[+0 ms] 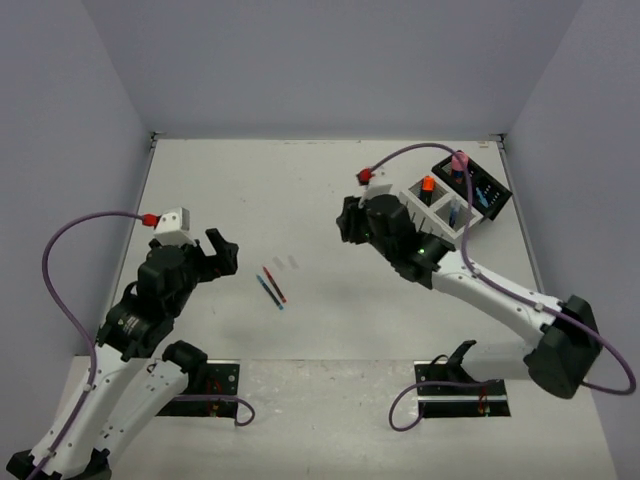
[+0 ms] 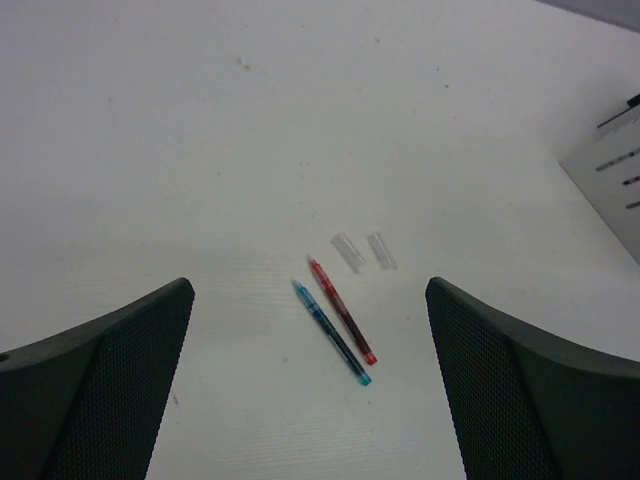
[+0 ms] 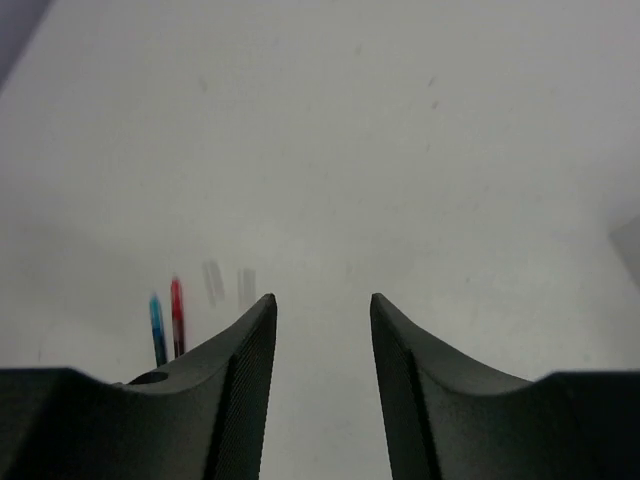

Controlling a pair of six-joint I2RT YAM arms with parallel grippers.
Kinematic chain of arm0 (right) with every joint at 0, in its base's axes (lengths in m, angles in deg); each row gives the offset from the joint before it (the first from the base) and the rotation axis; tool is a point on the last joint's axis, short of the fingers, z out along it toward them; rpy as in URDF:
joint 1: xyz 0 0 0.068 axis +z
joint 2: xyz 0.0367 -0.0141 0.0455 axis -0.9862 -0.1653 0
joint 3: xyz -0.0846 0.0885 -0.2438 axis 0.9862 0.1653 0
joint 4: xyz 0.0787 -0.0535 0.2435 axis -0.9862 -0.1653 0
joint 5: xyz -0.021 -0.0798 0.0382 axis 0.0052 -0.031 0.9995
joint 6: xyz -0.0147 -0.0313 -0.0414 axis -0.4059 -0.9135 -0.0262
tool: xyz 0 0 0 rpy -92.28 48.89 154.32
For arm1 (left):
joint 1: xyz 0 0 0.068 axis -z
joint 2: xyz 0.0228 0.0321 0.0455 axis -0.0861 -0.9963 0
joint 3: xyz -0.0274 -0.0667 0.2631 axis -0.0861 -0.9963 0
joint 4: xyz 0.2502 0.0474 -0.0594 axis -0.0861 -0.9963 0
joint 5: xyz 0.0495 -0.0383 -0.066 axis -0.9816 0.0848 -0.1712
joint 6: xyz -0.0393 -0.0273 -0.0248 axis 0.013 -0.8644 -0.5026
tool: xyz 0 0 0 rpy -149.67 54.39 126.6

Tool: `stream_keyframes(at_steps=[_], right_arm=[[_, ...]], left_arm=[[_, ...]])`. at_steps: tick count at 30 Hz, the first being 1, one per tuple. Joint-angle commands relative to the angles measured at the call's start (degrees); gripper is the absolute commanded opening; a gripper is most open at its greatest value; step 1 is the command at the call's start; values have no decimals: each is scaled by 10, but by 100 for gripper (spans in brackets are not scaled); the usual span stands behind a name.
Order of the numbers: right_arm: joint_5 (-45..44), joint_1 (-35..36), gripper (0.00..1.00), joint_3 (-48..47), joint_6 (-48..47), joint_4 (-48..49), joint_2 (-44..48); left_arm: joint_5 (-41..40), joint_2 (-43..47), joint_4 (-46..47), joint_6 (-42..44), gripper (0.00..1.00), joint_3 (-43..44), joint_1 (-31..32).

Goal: Sort the stationery into containers
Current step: Place the pen in the storage box, then pick up the pen from the center of the board.

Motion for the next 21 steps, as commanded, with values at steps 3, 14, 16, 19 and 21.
stream_keyframes(at_steps=[3, 14, 16, 19, 21], right_arm=[[38, 117, 46, -124, 44, -115, -193], [11, 206, 31, -368, 101, -241, -440], [29, 207, 30, -382, 97, -245, -467], [38, 210, 29, -407, 94, -261, -492], [43, 213, 29, -420, 90, -267, -504]], left_arm=[[-60, 78, 18, -27, 100, -2, -4], [-54, 121, 19, -34, 100, -9, -4], [-50, 118, 19, -31, 100, -9, -4], [-44, 117, 23, -28, 100, -11, -5], [-41, 117, 24, -27, 100, -11, -4]])
